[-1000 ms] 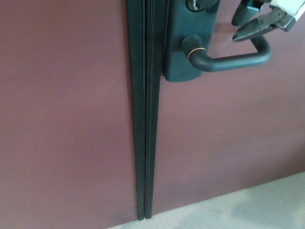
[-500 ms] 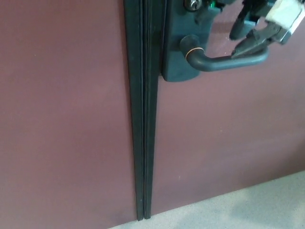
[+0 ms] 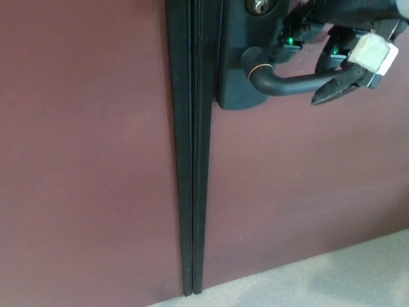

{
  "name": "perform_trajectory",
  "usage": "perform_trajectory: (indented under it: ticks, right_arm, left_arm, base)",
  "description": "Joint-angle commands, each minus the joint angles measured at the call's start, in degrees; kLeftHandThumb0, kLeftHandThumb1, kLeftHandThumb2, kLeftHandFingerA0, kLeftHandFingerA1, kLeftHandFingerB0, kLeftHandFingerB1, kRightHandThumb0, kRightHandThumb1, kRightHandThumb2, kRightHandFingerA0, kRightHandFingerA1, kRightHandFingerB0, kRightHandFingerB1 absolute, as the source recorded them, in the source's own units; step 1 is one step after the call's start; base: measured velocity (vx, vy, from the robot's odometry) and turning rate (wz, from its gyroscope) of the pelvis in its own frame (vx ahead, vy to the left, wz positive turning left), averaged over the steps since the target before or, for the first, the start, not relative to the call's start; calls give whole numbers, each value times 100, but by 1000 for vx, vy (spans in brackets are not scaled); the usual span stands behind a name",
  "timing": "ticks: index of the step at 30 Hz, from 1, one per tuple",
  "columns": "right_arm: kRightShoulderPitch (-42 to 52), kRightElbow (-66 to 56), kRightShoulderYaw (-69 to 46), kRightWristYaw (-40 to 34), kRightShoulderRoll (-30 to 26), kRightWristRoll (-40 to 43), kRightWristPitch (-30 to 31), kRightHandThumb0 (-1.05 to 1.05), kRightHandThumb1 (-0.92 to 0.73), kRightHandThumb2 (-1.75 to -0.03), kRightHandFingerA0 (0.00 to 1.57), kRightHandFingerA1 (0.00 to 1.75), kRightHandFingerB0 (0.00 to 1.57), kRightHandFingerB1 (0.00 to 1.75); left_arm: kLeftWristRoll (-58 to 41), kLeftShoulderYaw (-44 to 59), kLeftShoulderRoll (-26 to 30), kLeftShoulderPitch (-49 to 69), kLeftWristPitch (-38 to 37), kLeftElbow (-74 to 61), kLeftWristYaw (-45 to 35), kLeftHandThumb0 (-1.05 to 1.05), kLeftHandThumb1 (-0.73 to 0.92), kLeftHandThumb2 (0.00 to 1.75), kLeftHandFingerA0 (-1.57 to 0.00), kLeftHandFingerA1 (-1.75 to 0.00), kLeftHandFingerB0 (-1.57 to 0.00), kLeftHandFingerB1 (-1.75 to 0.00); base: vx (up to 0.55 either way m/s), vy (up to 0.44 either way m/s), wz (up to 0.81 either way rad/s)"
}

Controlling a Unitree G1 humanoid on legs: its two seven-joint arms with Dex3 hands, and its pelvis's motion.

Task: The robot walks towards the door handle and put its right hand on it and twist the handle

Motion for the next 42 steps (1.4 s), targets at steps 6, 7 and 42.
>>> perform_trajectory:
  ticks: [6,7,42]
  right_arm:
    - [230,-9,40,41,-13,-373,-214,-62,-47,-59,43,40,34,35]
    - [250,1,29,41,-14,-372,-228,-63,-47,-58,43,40,34,35]
    - [1469,278,173,-726,618,-1232,-481,-42,-49,-54,49,39,46,37]
  left_arm:
    - [120,-66,56,68,0,9,-105,-48,53,82,-53,-56,-37,-49]
    - [113,-63,49,67,-2,12,-102,-48,53,82,-53,-56,-37,-49]
    - [151,-86,49,10,19,31,-146,-48,53,82,-53,-56,-36,-49]
  base:
    - [0,0,0]
    - [0,0,0]
    - [0,0,0]
